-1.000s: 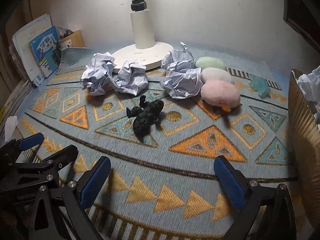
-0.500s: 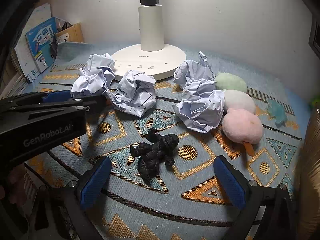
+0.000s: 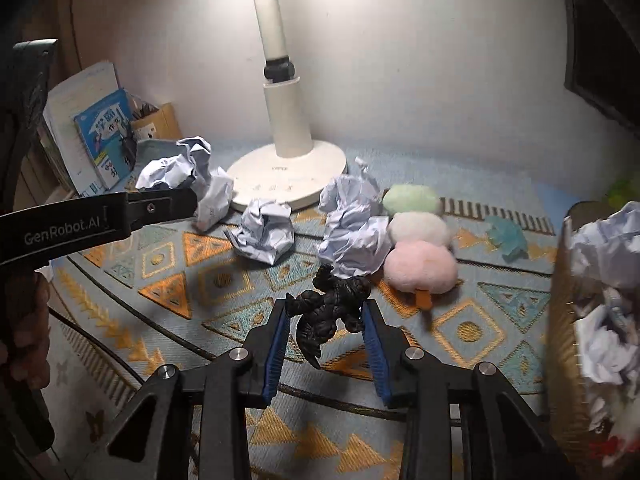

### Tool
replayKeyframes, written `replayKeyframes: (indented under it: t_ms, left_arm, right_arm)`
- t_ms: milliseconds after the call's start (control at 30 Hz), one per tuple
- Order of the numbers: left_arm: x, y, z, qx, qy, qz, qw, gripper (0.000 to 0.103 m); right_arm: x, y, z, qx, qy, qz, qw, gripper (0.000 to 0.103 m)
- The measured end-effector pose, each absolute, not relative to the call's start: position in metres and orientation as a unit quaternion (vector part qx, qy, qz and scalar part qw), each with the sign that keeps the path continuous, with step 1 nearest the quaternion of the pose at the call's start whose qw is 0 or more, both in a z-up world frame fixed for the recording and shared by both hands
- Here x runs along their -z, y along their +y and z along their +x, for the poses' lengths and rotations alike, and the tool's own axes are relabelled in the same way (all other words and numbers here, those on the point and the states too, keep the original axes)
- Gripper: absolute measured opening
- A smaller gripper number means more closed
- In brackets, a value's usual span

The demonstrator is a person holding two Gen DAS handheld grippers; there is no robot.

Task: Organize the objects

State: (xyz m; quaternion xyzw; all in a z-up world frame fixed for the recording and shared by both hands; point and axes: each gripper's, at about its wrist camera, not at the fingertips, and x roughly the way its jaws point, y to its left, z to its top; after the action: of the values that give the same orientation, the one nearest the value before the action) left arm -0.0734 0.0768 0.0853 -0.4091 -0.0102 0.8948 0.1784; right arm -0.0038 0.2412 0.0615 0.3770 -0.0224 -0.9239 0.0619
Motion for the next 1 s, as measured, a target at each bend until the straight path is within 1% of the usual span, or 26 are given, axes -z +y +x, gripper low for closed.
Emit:
replayKeyframes:
  t_ms: [133, 267, 433, 533, 767, 1000]
  left_arm:
    - [-0.125, 0.118, -0.056, -0.896, 0.007, -0.372, 0.244, 0.033]
    - [-0.151, 0.175, -0.043, -0.879, 0.026, -0.356, 0.315, 0.033]
    - [-0.158, 0.241, -0.023, -0.848, 0.058, -0.35, 0.394, 0.033]
    - [-0.154, 0.277, -0.01, -0.827, 0.075, -0.356, 0.428, 0.034]
    - [-0.135, 0.331, 0.012, -0.782, 0.099, -0.387, 0.478, 0.034]
    - [-0.124, 0.35, 0.017, -0.765, 0.106, -0.41, 0.486, 0.034]
  right_arm:
    - [-0.101, 0.268, 0.022, 0.945, -0.014, 0.326, 0.024, 0.036]
    - [-0.121, 0.315, 0.042, 0.948, -0.029, 0.312, -0.059, 0.036]
    - [-0.127, 0.383, 0.075, 0.931, -0.087, 0.307, -0.177, 0.036]
    - [-0.127, 0.41, 0.096, 0.919, -0.107, 0.306, -0.224, 0.036]
    - [-0.131, 0.434, 0.128, 0.907, -0.11, 0.307, -0.268, 0.036]
    - [-0.133, 0.438, 0.144, 0.904, -0.12, 0.301, -0.277, 0.036]
